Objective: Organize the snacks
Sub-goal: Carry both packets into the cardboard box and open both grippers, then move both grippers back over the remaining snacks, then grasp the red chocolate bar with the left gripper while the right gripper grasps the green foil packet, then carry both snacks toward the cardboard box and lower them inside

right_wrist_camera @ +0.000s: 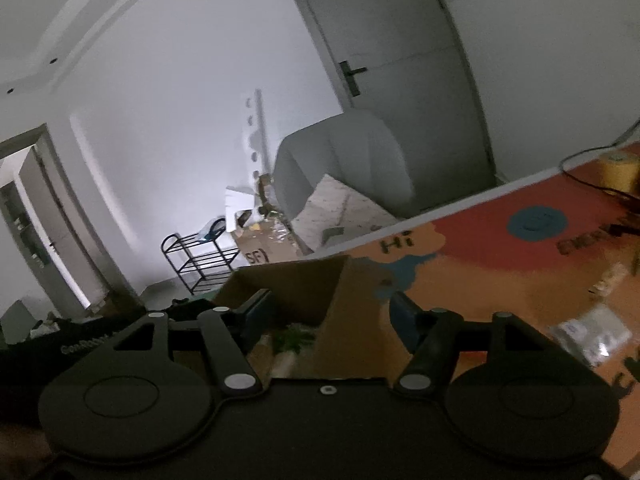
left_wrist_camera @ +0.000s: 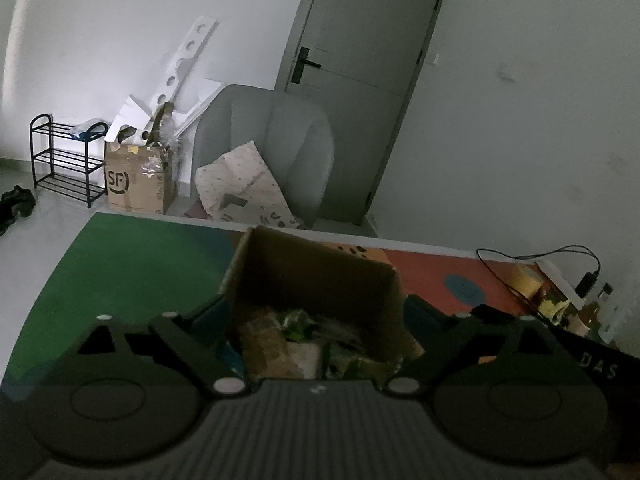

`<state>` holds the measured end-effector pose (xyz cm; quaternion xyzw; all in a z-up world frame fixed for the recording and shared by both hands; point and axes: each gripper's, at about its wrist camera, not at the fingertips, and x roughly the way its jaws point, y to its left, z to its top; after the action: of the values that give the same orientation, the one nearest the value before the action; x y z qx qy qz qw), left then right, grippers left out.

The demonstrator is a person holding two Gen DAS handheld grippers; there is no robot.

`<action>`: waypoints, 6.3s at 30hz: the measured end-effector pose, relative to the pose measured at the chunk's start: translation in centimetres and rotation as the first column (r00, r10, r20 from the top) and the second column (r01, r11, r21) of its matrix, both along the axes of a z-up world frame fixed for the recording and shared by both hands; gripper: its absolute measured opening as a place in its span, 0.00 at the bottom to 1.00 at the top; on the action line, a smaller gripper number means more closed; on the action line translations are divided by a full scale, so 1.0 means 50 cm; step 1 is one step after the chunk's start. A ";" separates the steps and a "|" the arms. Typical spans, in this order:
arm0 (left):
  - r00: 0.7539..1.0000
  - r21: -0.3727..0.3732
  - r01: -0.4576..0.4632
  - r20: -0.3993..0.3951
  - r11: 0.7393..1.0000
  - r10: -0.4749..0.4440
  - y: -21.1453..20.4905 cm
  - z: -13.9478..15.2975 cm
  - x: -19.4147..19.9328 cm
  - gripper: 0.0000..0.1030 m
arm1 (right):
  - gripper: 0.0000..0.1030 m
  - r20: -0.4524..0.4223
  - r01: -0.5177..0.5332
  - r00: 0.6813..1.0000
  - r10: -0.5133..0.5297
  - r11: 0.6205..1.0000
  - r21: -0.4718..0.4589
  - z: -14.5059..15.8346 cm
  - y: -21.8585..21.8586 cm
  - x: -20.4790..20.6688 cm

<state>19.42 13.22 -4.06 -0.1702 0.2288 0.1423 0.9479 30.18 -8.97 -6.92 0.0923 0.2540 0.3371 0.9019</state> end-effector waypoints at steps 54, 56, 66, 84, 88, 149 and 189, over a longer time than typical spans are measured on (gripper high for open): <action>0.965 0.028 0.259 -0.058 0.965 -0.257 -0.296 -0.033 0.122 1.00 | 1.00 -0.049 0.280 0.958 -0.281 0.959 -0.036 -0.072 -0.358 0.031; 0.962 0.034 0.268 -0.066 0.963 -0.266 -0.305 -0.038 0.129 1.00 | 1.00 -0.058 0.282 0.957 -0.284 0.959 -0.036 -0.077 -0.364 0.037; 0.961 0.031 0.267 -0.088 0.963 -0.264 -0.326 -0.067 0.174 0.99 | 0.98 -0.083 0.329 0.940 -0.331 0.944 -0.033 -0.105 -0.400 0.083; 0.965 0.037 0.205 -0.177 0.978 -0.196 -0.329 -0.167 0.281 0.96 | 0.88 -0.099 0.378 0.918 -0.384 0.923 -0.076 -0.150 -0.431 0.192; 0.963 0.044 0.194 -0.199 0.980 -0.182 -0.329 -0.189 0.302 0.94 | 0.87 -0.097 0.372 0.920 -0.379 0.924 -0.086 -0.158 -0.427 0.210; 0.978 0.045 0.206 -0.020 0.977 -0.206 -0.239 -0.034 0.099 0.15 | 0.28 0.005 0.265 0.964 -0.265 0.961 -0.080 -0.061 -0.239 0.046; 0.999 -0.008 -0.016 0.028 1.000 0.017 0.036 -0.013 -0.015 0.15 | 0.28 0.064 0.066 0.996 -0.059 0.993 -0.101 -0.016 0.037 -0.003</action>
<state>18.68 15.02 -4.70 -0.1775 0.2145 0.1468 0.9492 30.02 -7.12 -7.71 0.0433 0.2405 0.2978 0.9228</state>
